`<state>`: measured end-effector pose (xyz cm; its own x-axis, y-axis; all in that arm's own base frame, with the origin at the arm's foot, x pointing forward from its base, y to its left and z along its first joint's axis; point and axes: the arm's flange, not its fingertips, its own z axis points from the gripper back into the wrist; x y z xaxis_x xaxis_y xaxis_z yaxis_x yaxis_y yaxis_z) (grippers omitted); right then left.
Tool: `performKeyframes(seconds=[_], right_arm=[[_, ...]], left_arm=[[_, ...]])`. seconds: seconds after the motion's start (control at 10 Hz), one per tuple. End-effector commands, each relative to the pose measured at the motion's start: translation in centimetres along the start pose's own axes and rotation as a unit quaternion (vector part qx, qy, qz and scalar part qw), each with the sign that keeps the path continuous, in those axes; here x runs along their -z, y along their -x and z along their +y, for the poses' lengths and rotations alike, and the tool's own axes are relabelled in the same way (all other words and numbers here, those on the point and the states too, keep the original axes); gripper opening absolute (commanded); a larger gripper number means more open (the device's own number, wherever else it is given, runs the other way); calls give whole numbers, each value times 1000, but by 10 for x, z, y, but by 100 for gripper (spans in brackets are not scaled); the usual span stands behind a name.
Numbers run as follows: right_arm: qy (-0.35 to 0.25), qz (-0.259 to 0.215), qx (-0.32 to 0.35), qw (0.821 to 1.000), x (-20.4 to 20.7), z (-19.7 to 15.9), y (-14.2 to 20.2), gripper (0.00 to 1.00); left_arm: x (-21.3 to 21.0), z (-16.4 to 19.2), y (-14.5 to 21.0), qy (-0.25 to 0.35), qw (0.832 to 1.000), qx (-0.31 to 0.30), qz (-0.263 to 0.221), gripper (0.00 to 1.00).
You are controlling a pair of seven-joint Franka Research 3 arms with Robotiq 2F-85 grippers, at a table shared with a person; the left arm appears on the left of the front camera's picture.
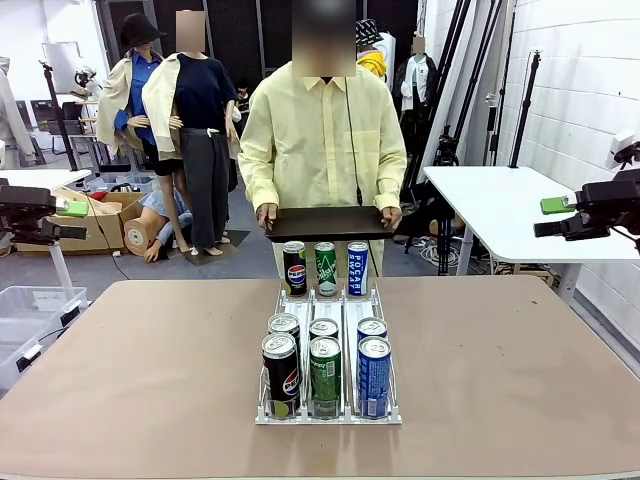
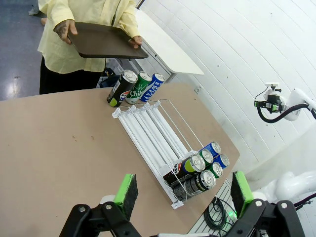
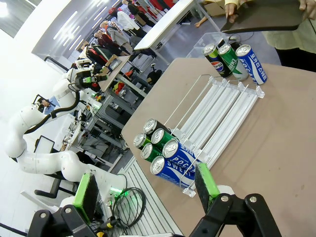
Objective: Retrieve and hand over the desired beverage to the person.
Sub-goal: Pick up a can of the same type that the person held from the Automatic Can Dispenser.
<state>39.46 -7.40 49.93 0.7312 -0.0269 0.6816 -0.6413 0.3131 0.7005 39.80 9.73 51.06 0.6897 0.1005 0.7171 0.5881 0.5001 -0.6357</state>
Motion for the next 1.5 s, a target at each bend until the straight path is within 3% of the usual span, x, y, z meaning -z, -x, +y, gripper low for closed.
performKeyframes(seconds=[0.0, 0.3, 0.6, 0.9, 1.4], right_arm=[[-4, -5, 3, 1000, 0, 0, -1, 100], [-4, -5, 3, 1000, 0, 0, -1, 100], [-4, -5, 3, 1000, 0, 0, -1, 100], [-4, -5, 3, 1000, 0, 0, -1, 100], [-4, -5, 3, 1000, 0, 0, -1, 100]], left_arm=[[8, -10, -2, -4, 1000, 9, 11, 100], [31, -49, -7, -8, 999, 20, 38, 100], [72, -110, 2, -32, 993, 76, 87, 100], [129, -165, 14, -59, 974, 146, 164, 100], [230, -201, 12, -104, 944, 171, 263, 100]])
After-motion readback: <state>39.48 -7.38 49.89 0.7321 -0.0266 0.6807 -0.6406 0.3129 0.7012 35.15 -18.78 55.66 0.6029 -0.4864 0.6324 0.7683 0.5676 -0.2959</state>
